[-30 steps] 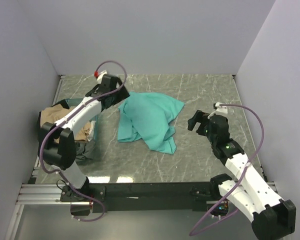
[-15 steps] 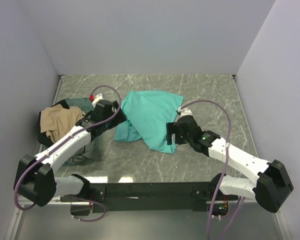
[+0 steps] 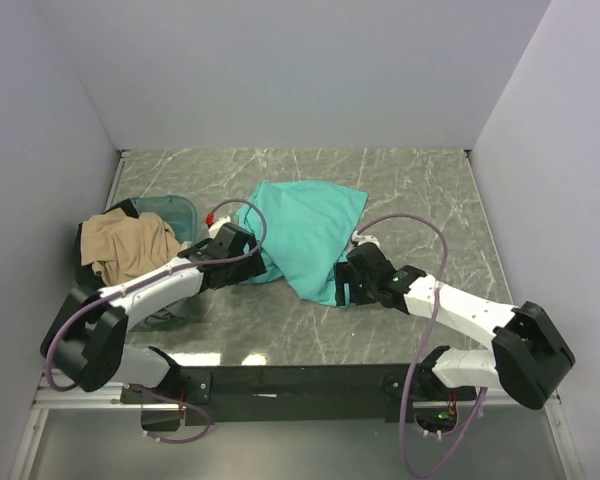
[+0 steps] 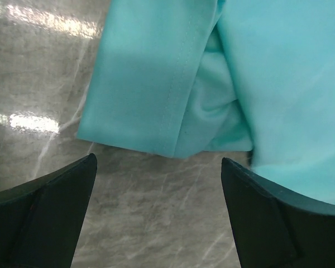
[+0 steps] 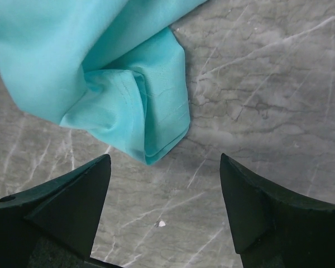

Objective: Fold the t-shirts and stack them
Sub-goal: Flatten the tshirt out

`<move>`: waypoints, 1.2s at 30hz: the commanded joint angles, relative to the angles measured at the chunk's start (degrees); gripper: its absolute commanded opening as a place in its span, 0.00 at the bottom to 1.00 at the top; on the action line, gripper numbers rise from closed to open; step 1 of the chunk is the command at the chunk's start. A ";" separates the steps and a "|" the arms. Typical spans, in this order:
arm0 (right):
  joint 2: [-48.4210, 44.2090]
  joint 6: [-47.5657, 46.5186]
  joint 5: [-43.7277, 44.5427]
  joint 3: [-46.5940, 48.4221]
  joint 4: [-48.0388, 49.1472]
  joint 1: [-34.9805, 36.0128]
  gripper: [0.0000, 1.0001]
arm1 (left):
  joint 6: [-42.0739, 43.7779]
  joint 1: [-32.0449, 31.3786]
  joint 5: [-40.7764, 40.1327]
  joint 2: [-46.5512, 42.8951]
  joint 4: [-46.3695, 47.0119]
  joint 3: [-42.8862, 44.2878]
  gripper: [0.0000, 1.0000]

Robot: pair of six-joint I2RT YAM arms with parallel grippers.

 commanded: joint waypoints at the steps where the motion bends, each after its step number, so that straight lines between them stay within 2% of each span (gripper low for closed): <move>1: 2.76 0.58 -0.92 0.91 2.93 0.42 0.83 | 2.84 -0.87 0.21 3.42 1.06 2.12 0.98; 5: 4.62 1.28 -2.32 1.08 4.24 0.42 0.81 | 3.73 -1.22 -1.28 7.20 -0.62 3.71 0.91; 8: 5.85 1.46 -5.30 0.29 6.79 0.42 0.71 | 2.85 -1.22 -2.16 8.70 -0.88 3.54 0.81; 9: 6.20 1.46 -6.70 0.12 7.75 0.42 0.68 | 2.32 -1.22 -2.17 9.14 -0.80 3.54 0.72; 11: 7.69 1.63 -6.89 0.12 8.38 0.33 0.67 | 1.88 -1.22 -2.34 9.58 -0.71 3.62 0.60; 13: 9.01 1.55 -6.89 0.29 8.47 0.42 0.66 | 1.18 -1.22 -3.57 10.55 -1.15 3.89 0.54; 15: 9.71 1.37 -6.89 0.64 8.29 0.33 0.61 | 1.00 -1.22 -4.45 11.51 -1.15 4.50 0.41; 16: 10.07 1.20 -6.89 0.73 8.29 0.51 0.56 | 0.91 -1.22 -4.80 12.13 -1.41 4.76 0.36; 17: 10.24 1.02 -6.89 0.90 8.29 0.42 0.41 | 0.65 -1.22 -5.24 12.57 -1.76 5.55 0.28; 18: 10.42 1.11 -6.89 0.99 8.55 0.42 0.36 | 0.39 -1.22 -5.76 13.70 -2.20 5.99 0.26; 22: 11.04 1.02 -8.21 0.82 8.64 0.51 0.32 | -0.32 -1.22 -9.27 15.99 -3.60 8.01 0.06; 23: 11.12 1.02 -7.78 0.82 8.47 0.42 0.27 | -0.58 -1.22 -9.81 16.35 -3.87 8.63 0.01; 25: 10.25 1.11 -7.25 0.64 8.55 0.51 0.16 | -0.76 -1.22 -10.07 16.44 -2.83 8.46 0.01; 26: 9.64 1.11 -7.16 0.47 8.55 0.42 0.07 | -0.76 -1.22 -10.16 16.18 -2.30 8.20 0.01; 28: 7.71 1.02 -5.67 0.56 8.29 0.42 0.00 | -0.50 -1.22 -10.08 14.42 -1.42 7.15 0.01; 36: -1.69 -0.47 -2.50 3.01 5.92 0.42 0.00 | 1.09 -1.22 -9.99 1.68 3.94 2.31 0.01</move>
